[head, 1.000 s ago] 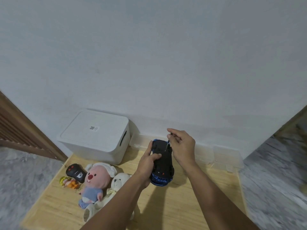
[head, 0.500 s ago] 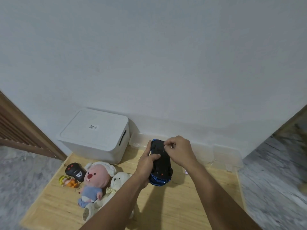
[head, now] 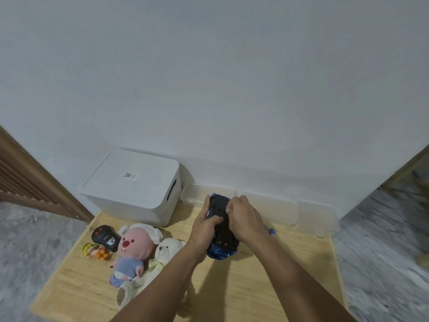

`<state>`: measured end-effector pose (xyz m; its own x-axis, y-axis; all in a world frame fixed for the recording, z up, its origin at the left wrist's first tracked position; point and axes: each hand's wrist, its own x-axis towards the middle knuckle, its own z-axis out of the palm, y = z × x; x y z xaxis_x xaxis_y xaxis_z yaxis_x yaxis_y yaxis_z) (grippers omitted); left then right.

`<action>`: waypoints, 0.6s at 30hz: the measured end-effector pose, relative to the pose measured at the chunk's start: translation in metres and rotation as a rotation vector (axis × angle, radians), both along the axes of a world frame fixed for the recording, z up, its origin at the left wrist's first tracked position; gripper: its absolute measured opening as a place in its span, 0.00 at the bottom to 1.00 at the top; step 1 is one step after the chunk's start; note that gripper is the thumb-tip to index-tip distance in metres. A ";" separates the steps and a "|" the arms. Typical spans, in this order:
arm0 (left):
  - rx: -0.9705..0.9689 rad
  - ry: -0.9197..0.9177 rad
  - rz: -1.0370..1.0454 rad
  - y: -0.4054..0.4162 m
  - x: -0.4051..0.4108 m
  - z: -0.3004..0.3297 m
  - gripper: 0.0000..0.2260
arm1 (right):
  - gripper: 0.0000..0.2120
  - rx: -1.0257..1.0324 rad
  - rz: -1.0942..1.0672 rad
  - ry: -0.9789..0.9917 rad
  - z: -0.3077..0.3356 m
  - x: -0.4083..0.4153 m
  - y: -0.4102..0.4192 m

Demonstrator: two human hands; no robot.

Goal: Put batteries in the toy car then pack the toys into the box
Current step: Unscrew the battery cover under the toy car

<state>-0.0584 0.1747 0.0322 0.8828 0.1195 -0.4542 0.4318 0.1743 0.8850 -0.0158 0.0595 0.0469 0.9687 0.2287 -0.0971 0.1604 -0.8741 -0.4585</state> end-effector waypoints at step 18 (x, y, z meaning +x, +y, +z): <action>-0.008 0.132 0.115 0.025 -0.014 -0.017 0.29 | 0.10 -0.254 0.052 0.124 -0.100 -0.042 -0.036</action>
